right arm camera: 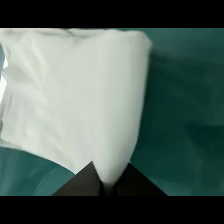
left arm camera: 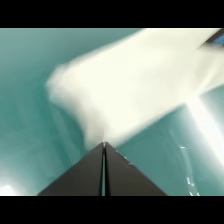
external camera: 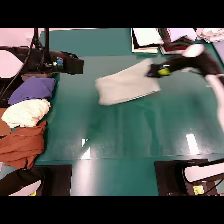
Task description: Fold the shirts.
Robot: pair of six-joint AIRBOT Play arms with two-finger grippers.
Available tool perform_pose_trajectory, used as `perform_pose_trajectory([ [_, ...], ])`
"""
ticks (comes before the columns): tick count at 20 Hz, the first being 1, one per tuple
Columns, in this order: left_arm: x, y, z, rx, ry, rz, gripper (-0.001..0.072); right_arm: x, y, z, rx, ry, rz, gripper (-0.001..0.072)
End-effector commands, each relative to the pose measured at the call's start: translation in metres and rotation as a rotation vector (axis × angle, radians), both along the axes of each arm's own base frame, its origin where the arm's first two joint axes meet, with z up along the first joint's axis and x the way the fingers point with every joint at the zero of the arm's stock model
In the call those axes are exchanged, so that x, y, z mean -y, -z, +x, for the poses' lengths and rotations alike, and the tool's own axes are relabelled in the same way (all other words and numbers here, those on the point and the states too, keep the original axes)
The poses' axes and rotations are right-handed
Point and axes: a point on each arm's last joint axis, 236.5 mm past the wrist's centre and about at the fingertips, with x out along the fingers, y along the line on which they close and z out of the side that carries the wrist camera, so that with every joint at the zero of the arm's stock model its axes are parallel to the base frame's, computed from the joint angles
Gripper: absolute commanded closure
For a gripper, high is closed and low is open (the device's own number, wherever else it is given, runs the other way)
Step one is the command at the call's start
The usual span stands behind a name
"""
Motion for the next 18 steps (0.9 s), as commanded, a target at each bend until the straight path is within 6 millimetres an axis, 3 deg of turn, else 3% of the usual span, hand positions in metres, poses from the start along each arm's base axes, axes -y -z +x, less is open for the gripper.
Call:
perform_pose_trajectory([
  [1, 0.008, -0.004, -0.002, 0.007, 0.003, -0.027, 0.0683, 0.175, -0.026, -0.044, 0.03, 0.365, -0.137, 0.0699],
  [4, 0.009, -0.005, -0.001, -0.002, -0.011, -0.047, 0.0683, 0.278, -0.032, -0.102, 0.044, 0.652, -0.158, 0.0699],
  [5, 0.009, -0.006, -0.001, 0.002, -0.012, -0.049, 0.0683, 0.303, -0.029, -0.123, 0.037, 0.733, -0.157, 0.0698],
  [7, 0.009, -0.007, 0.0, 0.004, -0.012, -0.05, 0.0683, 0.333, -0.013, -0.161, -0.005, 0.855, -0.139, 0.0698],
  [10, 0.009, -0.006, 0.0, 0.004, -0.012, -0.049, 0.0683, 0.34, 0.017, -0.195, -0.084, 0.928, -0.099, 0.0698],
  [14, 0.009, -0.006, 0.0, 0.004, -0.011, -0.049, 0.0683, 0.317, 0.049, -0.215, -0.22, 0.865, -0.118, 0.0696],
  [15, 0.009, -0.006, -0.001, 0.003, -0.011, -0.047, 0.0683, 0.318, 0.051, -0.219, -0.243, 0.839, -0.16, 0.0622],
  [17, 0.008, -0.005, -0.002, 0.001, -0.006, -0.038, 0.0683, 0.33, 0.043, -0.229, -0.271, 0.818, -0.251, 0.0196],
  [18, 0.008, -0.004, -0.002, -0.002, -0.005, -0.035, 0.0682, 0.335, 0.035, -0.23, -0.27, 0.821, -0.266, 0.0112],
])
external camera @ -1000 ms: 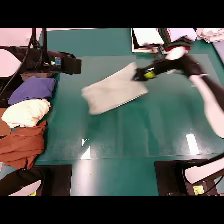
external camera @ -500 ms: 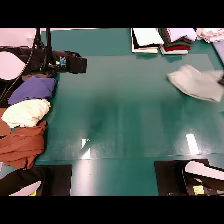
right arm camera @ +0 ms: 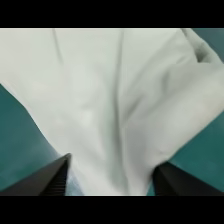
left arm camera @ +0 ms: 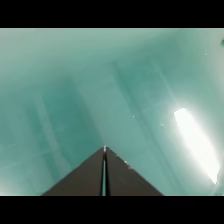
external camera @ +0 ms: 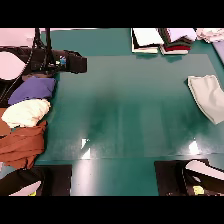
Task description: Fold the shirts.
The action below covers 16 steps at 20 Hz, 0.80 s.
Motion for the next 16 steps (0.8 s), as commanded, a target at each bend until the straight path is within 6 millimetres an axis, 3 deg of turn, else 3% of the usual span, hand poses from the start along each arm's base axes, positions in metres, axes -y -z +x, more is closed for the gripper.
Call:
perform_pose_trajectory([
  [1, 0.0, 0.002, -0.001, -0.005, 0.006, 0.011, 0.0682, 0.017, -0.016, -0.02, -0.083, 0.004, -0.06, 0.0112],
  [4, 0.0, 0.002, -0.001, -0.004, 0.006, 0.011, 0.0682, 0.02, -0.057, -0.008, -0.016, 0.035, -0.059, 0.0118],
  [6, 0.0, 0.002, -0.001, -0.004, 0.005, 0.01, 0.0682, -0.007, -0.091, 0.033, 0.133, -0.023, -0.003, 0.0119],
  [9, 0.0, 0.001, -0.001, -0.002, 0.005, 0.008, 0.0682, -0.089, -0.131, 0.095, 0.305, -0.213, 0.087, 0.012],
  [12, -0.001, 0.002, 0.0, -0.001, 0.003, 0.012, 0.0682, -0.188, -0.141, 0.125, 0.317, -0.469, 0.111, 0.012],
  [14, -0.001, 0.002, -0.001, -0.002, 0.004, 0.013, 0.0682, -0.253, -0.142, 0.135, 0.317, -0.63, 0.13, 0.0147],
  [16, -0.001, 0.002, -0.001, -0.002, 0.004, 0.011, 0.0682, -0.306, -0.142, 0.136, 0.319, -0.764, 0.126, 0.0416],
])
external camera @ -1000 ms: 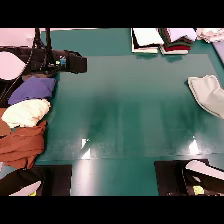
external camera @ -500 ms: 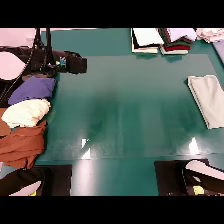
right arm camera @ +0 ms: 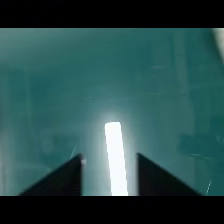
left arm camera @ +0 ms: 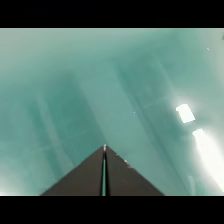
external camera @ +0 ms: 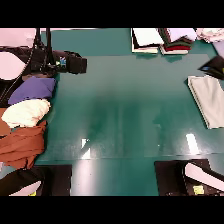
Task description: Fold the shirts.
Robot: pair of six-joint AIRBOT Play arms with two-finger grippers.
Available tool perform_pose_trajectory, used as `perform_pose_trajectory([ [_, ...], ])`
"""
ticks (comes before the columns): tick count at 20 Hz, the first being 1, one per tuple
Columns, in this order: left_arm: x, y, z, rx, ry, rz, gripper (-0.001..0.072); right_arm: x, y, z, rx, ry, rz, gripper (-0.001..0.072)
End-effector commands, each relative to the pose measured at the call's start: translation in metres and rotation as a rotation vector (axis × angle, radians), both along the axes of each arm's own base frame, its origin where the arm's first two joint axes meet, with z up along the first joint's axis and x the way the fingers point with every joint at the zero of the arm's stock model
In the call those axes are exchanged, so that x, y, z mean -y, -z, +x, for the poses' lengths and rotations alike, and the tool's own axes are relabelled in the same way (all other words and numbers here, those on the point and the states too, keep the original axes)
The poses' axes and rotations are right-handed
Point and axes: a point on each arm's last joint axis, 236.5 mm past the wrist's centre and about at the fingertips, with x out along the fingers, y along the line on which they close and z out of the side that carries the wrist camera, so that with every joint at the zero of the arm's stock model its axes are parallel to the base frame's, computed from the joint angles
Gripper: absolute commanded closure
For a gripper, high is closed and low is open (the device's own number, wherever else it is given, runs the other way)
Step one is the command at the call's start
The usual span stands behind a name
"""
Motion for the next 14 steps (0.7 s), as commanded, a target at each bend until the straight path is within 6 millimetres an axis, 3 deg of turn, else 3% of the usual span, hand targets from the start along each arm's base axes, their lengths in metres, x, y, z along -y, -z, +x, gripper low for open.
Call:
perform_pose_trajectory([
  [1, 0.0, 0.0, 0.0, 0.0, 0.0, 0.0, 0.0682, -0.105, -0.009, 0.003, 0.052, -0.266, -0.012, 0.0527],
  [3, 0.0, 0.0, 0.0, 0.0, 0.0, 0.0, 0.0682, -0.144, -0.011, -0.002, 0.082, -0.385, -0.032, 0.0698],
  [6, 0.0, 0.0, 0.0, 0.0, -0.001, 0.0, 0.0682, -0.179, -0.012, -0.011, 0.09, -0.47, -0.027, 0.0698],
  [9, 0.0, 0.0, 0.0, 0.0, 0.0, 0.0, 0.0682, -0.19, -0.012, -0.016, 0.09, -0.499, -0.025, 0.0698],
  [14, 0.0, 0.0, 0.0, 0.0, 0.0, 0.0, 0.0682, -0.19, -0.011, -0.017, 0.087, -0.501, -0.023, 0.0698],
])
